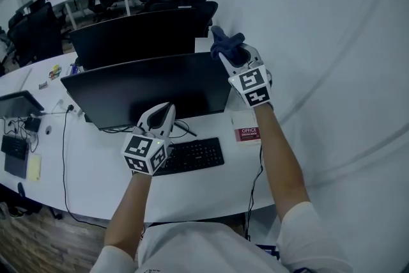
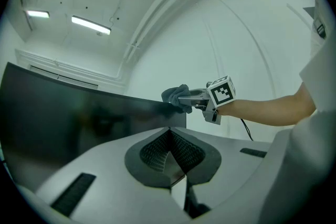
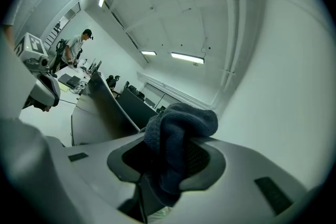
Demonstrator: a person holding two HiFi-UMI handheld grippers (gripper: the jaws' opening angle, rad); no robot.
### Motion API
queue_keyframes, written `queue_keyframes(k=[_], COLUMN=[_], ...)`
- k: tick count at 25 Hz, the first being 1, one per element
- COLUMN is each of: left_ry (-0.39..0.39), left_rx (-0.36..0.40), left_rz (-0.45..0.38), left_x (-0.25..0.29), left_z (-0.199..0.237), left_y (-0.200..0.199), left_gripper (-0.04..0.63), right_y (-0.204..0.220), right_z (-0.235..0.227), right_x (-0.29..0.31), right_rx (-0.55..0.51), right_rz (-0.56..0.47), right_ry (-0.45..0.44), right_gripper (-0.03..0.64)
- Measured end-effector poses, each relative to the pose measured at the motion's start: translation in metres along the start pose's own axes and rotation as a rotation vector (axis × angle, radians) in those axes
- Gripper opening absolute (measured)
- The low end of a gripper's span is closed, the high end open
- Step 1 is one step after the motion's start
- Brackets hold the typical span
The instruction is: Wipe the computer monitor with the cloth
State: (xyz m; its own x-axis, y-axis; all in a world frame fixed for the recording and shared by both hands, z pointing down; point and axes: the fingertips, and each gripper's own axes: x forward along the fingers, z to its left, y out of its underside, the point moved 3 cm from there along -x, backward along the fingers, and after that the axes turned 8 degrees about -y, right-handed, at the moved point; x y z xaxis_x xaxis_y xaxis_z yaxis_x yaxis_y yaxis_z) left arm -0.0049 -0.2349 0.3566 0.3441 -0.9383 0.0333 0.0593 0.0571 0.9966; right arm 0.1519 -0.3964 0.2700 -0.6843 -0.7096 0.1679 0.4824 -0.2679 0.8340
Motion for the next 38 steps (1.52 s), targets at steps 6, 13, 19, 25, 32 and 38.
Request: queue_keyframes(k=[6,13,19,25,32,38], left_ry=[-0.062,-0.122,-0.136,-0.123,-0.070,-0.048], left_rx=[0.001,0.006,0.006,0.018,0.017,0.013], left_rz=[0.006,0.007,0.008,0.013,0.013,0.004], left_x=[-0.021,-0.041,-0.055,-0.061,-0.062,-0.070], left_z=[0.011,0.029,0.048,0.066,0.065,0.068], left_y=[0.005,0.008,0.009,0.005,0.003,-0.001], left_gripper=[0.005,0.005,0.005,0.005,0.005,0.005], right_y=[-0.003,-0.006,-0.006,-0.007,-0.028,-0.022], right_z=[0.009,0.017,0.018,0.008,0.006,0.034], right_x=[0.009,0.014,0.015,0.014,-0.008,0.008], right_rx=[0.060,-0.004,-0.019,0.022,0.009,0.022], right_rz=[-0.045,-0.028,-0.002,-0.021,-0.038,0.022], right_ry=[-0.001,0.024,0.050,0.121,0.171,0.115], right_gripper=[0.152,0.152,0.152,0.152,0.152,0.152])
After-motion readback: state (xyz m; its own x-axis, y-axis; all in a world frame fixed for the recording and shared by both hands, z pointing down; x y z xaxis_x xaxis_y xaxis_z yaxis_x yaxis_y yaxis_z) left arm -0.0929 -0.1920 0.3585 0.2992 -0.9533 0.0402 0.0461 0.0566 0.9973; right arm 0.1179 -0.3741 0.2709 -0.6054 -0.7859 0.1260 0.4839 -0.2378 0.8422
